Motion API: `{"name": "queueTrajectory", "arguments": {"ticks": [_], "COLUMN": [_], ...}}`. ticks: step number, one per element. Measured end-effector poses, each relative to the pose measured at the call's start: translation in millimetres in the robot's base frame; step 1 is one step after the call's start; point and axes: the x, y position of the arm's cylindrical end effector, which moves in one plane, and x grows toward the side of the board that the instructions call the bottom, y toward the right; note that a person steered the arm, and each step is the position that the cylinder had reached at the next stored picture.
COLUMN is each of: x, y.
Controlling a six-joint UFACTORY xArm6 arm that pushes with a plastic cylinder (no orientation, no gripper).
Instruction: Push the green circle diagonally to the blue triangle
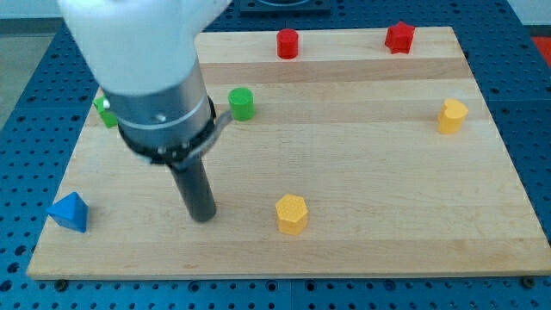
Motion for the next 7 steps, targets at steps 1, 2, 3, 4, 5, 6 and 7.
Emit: {"name": "queueTrajectory", "arguments": {"ticks": [1,2,3,4,5,6,7], "x": [-59.1,-77.0,-104.5,-147.8,-182.1,-190.0,-179.6], "y": [7.0,-25.9,-43.8,-36.7,-30.0,2.9,72.4]}}
